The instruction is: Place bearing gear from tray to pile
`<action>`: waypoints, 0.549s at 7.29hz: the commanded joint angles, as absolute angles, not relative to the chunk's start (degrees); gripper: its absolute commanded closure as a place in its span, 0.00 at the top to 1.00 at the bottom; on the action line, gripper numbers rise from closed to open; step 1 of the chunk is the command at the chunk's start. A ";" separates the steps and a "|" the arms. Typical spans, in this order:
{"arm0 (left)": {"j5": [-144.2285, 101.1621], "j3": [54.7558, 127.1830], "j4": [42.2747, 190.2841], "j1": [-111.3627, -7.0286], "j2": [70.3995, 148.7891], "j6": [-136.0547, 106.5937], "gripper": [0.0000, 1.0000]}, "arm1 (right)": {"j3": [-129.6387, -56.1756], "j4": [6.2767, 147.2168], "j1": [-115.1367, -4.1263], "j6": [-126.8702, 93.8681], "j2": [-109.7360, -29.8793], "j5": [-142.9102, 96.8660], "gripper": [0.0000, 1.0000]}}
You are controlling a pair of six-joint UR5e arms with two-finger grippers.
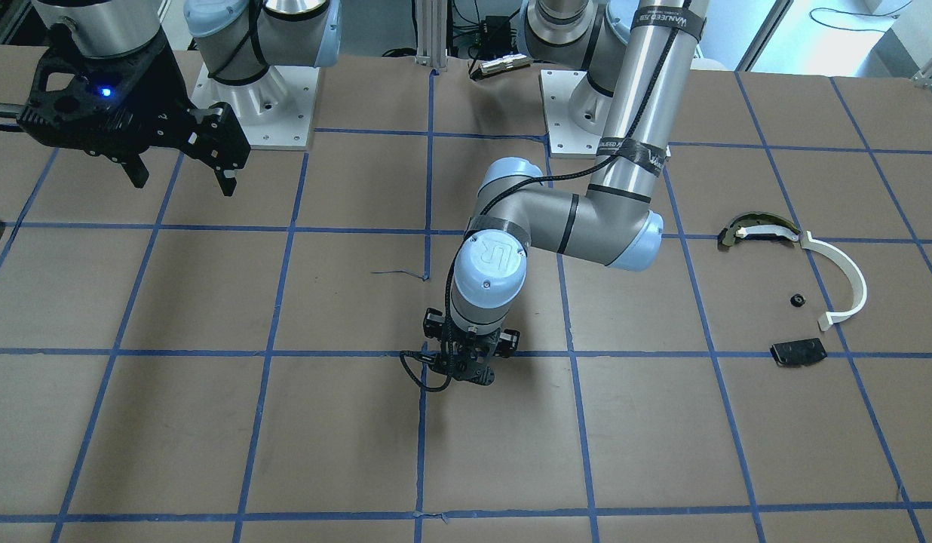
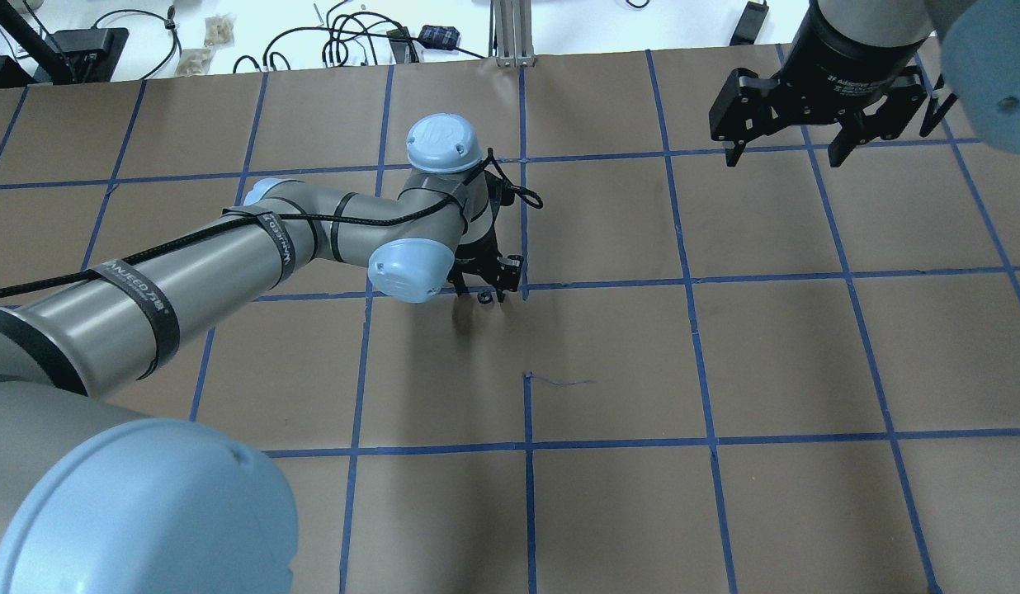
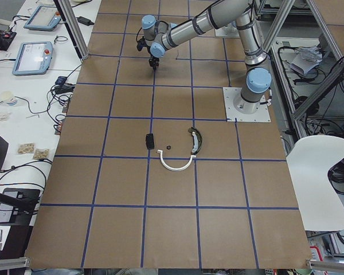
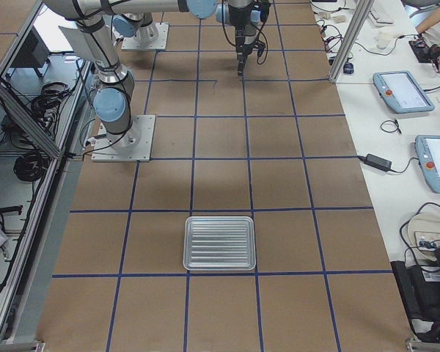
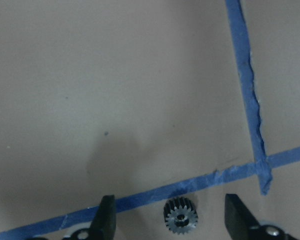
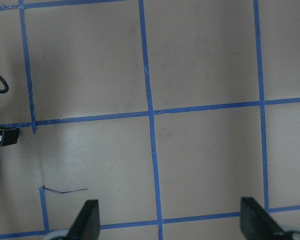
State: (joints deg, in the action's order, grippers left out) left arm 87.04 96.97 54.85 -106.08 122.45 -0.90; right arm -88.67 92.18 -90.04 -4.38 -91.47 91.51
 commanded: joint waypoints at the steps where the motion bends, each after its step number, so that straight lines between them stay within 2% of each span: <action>1: 86.58 96.94 54.58 -106.08 122.52 -0.96 0.00 | -88.77 92.02 -90.09 -4.48 -91.49 91.32 1.00; 4: 86.83 95.98 55.45 -105.47 120.86 -0.10 0.00 | -88.42 92.54 -90.00 -4.05 -91.23 91.32 1.00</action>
State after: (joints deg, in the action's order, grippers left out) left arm 86.63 96.54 54.86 -105.89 121.87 -0.73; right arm -88.72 92.20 -90.01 -4.33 -91.32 91.29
